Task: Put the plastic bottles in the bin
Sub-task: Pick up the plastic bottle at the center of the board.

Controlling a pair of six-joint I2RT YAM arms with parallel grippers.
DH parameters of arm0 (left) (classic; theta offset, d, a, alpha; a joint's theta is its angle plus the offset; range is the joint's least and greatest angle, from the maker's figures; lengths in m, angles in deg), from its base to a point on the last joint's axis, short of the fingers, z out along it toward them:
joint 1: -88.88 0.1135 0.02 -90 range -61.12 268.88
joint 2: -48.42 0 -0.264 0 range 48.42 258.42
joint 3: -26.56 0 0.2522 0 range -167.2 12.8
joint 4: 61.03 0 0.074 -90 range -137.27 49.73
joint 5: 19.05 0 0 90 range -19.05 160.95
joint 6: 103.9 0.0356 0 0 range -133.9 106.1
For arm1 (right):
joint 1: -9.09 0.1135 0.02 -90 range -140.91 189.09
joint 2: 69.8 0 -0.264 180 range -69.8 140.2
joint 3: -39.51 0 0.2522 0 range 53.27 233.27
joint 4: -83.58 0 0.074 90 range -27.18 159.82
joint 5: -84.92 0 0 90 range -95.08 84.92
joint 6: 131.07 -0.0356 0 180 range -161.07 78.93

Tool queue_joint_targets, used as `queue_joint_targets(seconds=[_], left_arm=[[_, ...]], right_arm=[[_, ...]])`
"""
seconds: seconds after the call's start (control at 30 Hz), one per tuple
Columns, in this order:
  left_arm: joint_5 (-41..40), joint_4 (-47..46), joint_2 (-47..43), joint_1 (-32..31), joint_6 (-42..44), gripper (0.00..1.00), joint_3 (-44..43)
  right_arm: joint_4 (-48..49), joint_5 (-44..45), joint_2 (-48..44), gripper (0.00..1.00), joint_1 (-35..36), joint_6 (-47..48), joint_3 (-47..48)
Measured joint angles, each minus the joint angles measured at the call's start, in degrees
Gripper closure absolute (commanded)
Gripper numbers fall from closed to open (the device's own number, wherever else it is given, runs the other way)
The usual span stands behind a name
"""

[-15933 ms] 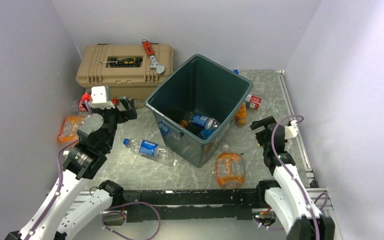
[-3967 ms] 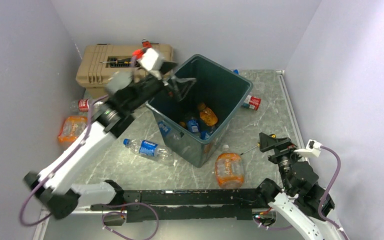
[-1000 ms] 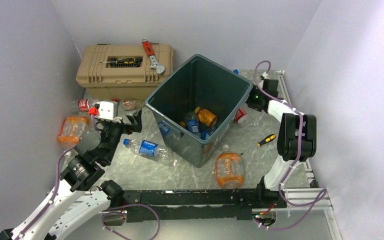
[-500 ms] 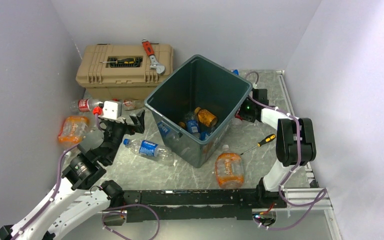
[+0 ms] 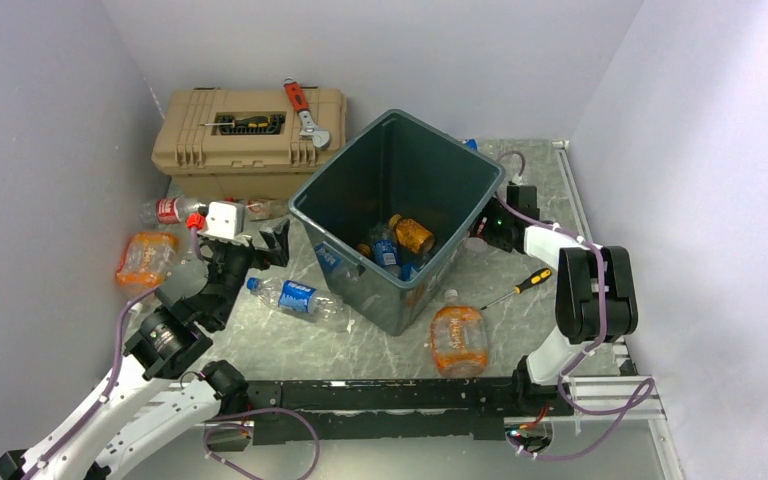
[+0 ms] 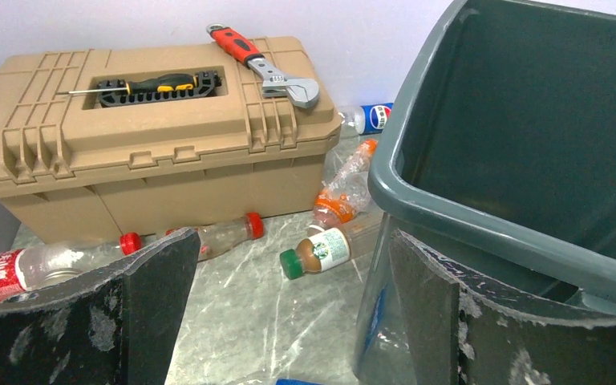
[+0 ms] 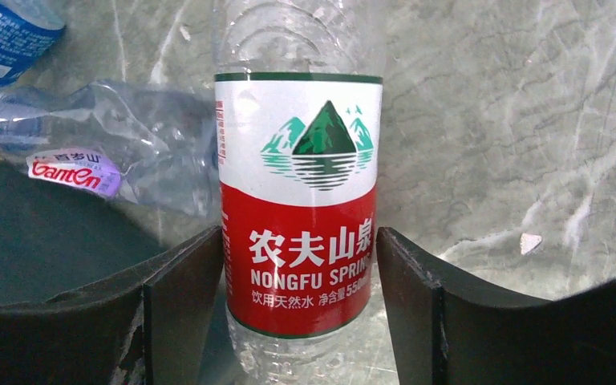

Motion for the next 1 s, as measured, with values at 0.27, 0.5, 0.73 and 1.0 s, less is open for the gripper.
queue_joint_targets(seconds=[0.27,0.5,0.73,1.0], left_arm=[[-0.33,0.00,0.11,0.00,0.70,0.07,0.00],[-0.39,0.00,0.11,0.00,0.72,0.07,0.00],[-1.01,0.00,0.85,0.00,0.92,0.07,0.00],[-1.38,0.02,1.57,0.00,0.98,0.07,0.00]], right_arm=[[0.68,1.99,-0.09,0.33,0.02,-1.62,-1.07],[3.72,3.13,-1.27,0.49,0.02,-3.02,-3.87],[3.89,5.68,-4.74,0.58,-0.04,-3.52,-6.40],[3.85,10.27,-15.08,0.65,-0.31,-5.16,-9.51]])
